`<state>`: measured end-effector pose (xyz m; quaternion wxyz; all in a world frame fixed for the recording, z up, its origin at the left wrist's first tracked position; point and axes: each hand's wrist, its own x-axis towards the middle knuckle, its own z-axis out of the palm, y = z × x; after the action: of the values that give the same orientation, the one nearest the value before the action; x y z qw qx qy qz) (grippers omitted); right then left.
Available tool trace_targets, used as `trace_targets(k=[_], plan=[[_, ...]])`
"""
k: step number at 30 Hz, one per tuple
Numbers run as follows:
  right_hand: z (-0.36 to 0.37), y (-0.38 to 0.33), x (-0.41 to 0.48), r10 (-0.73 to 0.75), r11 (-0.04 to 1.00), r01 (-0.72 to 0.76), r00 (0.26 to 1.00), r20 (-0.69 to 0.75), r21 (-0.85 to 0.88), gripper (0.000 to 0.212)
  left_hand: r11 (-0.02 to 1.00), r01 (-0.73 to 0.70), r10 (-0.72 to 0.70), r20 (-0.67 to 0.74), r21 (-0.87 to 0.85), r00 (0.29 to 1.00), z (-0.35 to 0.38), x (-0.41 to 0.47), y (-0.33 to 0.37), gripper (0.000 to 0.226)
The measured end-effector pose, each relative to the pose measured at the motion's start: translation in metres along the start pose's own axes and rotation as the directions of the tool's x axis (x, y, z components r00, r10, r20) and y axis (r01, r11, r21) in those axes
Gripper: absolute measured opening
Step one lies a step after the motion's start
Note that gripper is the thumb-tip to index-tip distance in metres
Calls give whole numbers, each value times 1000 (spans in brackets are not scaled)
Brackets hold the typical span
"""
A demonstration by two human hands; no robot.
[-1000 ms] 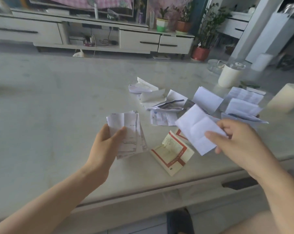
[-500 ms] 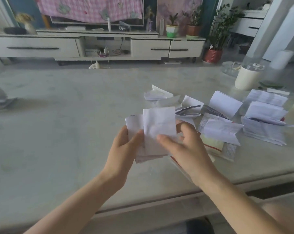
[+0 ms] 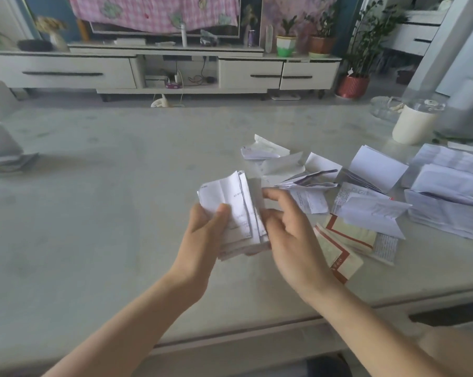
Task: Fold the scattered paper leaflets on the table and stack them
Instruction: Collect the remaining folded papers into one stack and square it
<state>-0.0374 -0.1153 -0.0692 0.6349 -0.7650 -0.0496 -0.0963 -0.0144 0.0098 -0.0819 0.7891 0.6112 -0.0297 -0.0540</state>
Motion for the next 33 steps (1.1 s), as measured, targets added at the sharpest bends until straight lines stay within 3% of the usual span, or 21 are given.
trace_targets(k=[4,6,9,13,15,18,20,24,28,31,33], plan=[[5,6,-2,-25,998,26,1000,-11,58,32,941,-261,262,21,214,965,1,-2,-6,31],[6,9,0,-26,1000,26,1000,1,8,19,874,-348,348,62,340,935,0,-2,-10,29],[10,18,-1,-69,993,70,997,19,-95,26,835,-368,368,83,410,926,1,-5,-16,31],[24,27,-8,-93,994,95,995,23,-59,50,805,-370,359,115,465,926,-3,-8,-26,31],[26,32,-5,-62,998,62,998,20,-27,41,802,-346,332,118,487,936,-6,-7,-27,26],[23,38,2,-27,995,31,999,42,-92,12,832,-312,297,108,459,949,-8,-5,-23,19],[20,38,3,-38,983,43,999,32,-177,13,837,-316,315,80,447,946,-11,-3,-18,21],[15,30,-2,-270,894,221,960,-74,-390,29,887,-355,360,39,295,932,-3,-10,-8,13],[-16,11,-9,-346,829,247,931,-114,-503,32,921,-349,342,66,175,937,10,-18,-4,16],[-64,-2,-13,-304,661,59,933,-195,-748,49,985,-165,163,30,56,986,12,-18,-12,21],[-89,-9,-18,29,530,-202,975,-220,-824,57,999,-51,51,-2,10,999,15,-18,-17,20]])
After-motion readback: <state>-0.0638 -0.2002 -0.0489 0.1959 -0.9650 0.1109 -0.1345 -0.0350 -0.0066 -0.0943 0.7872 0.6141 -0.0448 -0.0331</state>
